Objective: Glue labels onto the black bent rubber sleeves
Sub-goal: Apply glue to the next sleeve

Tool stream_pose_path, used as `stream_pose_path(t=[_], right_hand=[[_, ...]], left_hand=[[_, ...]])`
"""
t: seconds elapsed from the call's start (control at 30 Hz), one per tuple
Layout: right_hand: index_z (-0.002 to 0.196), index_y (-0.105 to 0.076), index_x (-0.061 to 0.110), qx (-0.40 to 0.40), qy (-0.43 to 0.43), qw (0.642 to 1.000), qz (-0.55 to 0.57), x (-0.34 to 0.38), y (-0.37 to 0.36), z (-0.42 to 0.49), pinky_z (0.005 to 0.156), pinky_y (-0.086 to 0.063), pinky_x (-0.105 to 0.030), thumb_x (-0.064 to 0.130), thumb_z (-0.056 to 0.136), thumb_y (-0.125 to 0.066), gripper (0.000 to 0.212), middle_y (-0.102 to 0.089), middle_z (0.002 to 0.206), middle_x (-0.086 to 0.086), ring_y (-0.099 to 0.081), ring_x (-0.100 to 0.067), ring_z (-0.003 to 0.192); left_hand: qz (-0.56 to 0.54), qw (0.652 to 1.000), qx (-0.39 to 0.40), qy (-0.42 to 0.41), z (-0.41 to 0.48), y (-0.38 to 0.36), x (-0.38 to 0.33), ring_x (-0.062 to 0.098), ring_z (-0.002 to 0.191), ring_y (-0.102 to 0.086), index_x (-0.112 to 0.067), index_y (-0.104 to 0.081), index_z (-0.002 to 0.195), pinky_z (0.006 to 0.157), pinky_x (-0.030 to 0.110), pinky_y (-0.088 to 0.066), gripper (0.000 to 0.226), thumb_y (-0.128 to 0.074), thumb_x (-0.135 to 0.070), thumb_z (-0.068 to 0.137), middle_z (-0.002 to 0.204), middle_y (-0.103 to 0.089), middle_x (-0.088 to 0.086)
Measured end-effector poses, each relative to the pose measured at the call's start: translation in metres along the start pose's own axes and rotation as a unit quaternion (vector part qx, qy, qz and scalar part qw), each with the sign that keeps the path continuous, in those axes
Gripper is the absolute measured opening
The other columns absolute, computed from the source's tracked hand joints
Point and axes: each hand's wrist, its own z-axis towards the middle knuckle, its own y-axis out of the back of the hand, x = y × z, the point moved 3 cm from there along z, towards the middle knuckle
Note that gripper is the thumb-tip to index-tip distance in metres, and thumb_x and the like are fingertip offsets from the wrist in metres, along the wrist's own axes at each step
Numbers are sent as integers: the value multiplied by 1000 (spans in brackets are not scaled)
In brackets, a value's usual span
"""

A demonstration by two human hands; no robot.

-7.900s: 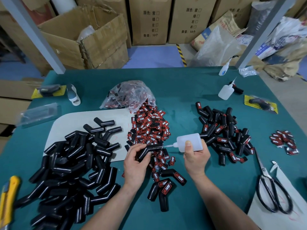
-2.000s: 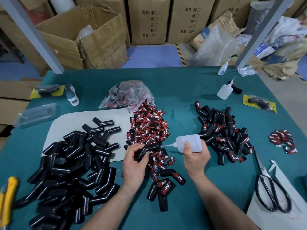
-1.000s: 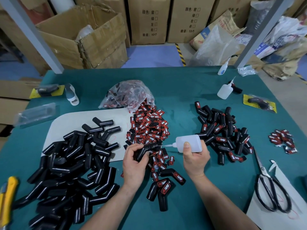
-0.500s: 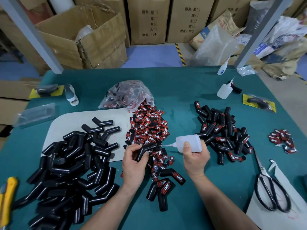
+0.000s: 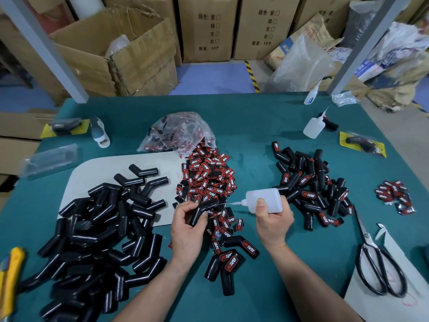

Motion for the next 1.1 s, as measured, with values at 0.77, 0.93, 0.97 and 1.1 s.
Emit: stream_pose_path(t=[0.77,0.93,0.97,1.1], right_hand=[[65,-49,-1,13,2,1000,-4,6,-2,-4,50,-32,-3,39,76,-63,44,-44,57,17,-49,11,55],[67,-52,0,-5,-7,1000,-2,5,1,0,50,-34,-5,41,75,-62,43,-48,59,18,-51,10,56],[67,-52,0,-6,-11,1000,-3,4,1,0,49,-34,-6,42,75,-62,44,-48,59,18,-51,9,56],[65,-51,-2,4,-4,1000,-9,5,-1,-3,49,-33,-4,41,75,-62,46,-46,58,18,-50,10,54]], left_hand=[[4,1000,2,21,-1,0,-2,19,110,-66,-42,-64,100,103,53,-51,49,-79,1,85,111,-66,-19],[5,1000,3,19,-2,0,-3,14,110,-66,-45,-64,101,104,50,-52,50,-79,0,85,112,-66,-19],[6,1000,3,17,-2,0,-4,13,110,-65,-45,-64,101,104,50,-52,50,-79,0,85,112,-66,-19],[3,1000,7,18,-2,0,-2,17,110,-66,-44,-64,101,103,52,-52,50,-78,0,85,112,-65,-18]])
